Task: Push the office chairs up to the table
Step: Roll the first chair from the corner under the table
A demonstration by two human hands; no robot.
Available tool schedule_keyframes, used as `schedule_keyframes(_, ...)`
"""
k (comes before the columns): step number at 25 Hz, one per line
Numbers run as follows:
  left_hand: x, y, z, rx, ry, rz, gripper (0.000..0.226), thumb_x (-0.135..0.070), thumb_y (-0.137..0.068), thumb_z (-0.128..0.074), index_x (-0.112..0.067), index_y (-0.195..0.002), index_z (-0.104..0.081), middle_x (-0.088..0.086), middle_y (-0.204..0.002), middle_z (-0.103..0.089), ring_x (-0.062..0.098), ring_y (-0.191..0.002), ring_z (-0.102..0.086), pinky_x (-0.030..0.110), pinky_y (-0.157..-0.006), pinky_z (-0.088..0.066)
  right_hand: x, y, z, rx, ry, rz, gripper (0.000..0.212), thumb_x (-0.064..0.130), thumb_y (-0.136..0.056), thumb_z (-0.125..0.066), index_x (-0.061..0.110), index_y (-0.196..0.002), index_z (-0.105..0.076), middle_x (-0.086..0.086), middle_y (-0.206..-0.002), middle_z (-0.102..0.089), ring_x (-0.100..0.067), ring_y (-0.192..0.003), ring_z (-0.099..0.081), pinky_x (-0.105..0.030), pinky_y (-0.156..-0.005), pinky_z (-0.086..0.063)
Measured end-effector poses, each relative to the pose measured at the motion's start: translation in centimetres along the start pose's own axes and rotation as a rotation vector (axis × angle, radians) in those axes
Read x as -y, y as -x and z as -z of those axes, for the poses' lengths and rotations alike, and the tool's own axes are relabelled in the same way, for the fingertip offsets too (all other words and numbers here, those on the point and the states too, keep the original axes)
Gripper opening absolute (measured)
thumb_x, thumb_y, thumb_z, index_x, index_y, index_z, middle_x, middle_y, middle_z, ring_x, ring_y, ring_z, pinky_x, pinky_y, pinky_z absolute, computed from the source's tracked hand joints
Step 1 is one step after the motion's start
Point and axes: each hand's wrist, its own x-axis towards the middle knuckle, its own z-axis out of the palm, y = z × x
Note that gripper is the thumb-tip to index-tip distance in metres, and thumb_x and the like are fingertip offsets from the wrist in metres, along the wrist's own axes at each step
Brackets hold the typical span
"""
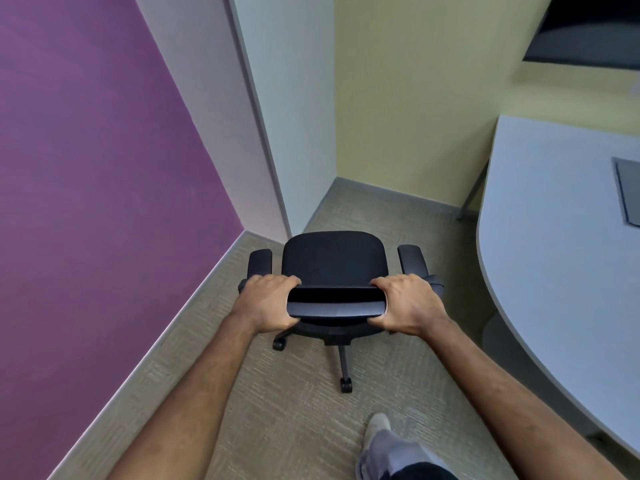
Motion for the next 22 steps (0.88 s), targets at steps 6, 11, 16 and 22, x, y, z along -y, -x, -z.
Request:
schedule_keyframes(6,1.1,-9.2,2.2,0.008,-0.003,-0.078,0.072,-0.065,-0.07,-0.068,-0.038,-0.134,-0.052,-0.014,-0.119,-0.066,0.017,-0.11,-0.061,0.045,-0.101,-0.044,-3.7,-5.6,1.4,0.014,-0.006,-0.079,0.074,0.075,-0.067,-0.053,0.03,-0.124,-0.069,0.007,-0.11,-0.077,-0.017,-0.102,-0.071,-0.036,-0.087,-0.056)
schedule_keyframes(11,1.7,-17.2,4.3,-0.002,-0.025,-0.157,0.067,-0.061,-0.07,-0.066,-0.036,-0.131,-0.055,-0.012,-0.116,-0.068,0.02,-0.108,-0.063,0.045,-0.098,-0.045,-7.0,-10.8,2.3,0.018,-0.011,-0.141,0.078,0.077,-0.069,-0.052,0.03,-0.13,-0.067,0.007,-0.116,-0.077,-0.017,-0.105,-0.071,-0.037,-0.091,-0.057)
schedule_keyframes(16,3.9,-25.6,6.4,-0.06,-0.085,-0.29,0.059,-0.06,-0.067,-0.065,-0.037,-0.121,-0.06,-0.013,-0.101,-0.07,0.019,-0.096,-0.067,0.039,-0.076,-0.043,-8.9,-16.1,2.7,-0.015,-0.009,-0.26,0.078,0.077,-0.068,-0.056,0.031,-0.13,-0.068,0.009,-0.114,-0.077,-0.017,-0.102,-0.071,-0.036,-0.088,-0.056)
schedule_keyframes(22,7.7,-36.1,9.3,-0.039,-0.105,-0.472,0.062,-0.06,-0.071,-0.07,-0.034,-0.126,-0.06,-0.011,-0.106,-0.072,0.019,-0.097,-0.067,0.04,-0.084,-0.05,-8.5,-23.0,3.2,-0.044,-0.04,-0.461,0.077,0.075,-0.065,-0.057,0.034,-0.129,-0.068,0.013,-0.115,-0.076,-0.014,-0.104,-0.071,-0.035,-0.089,-0.056)
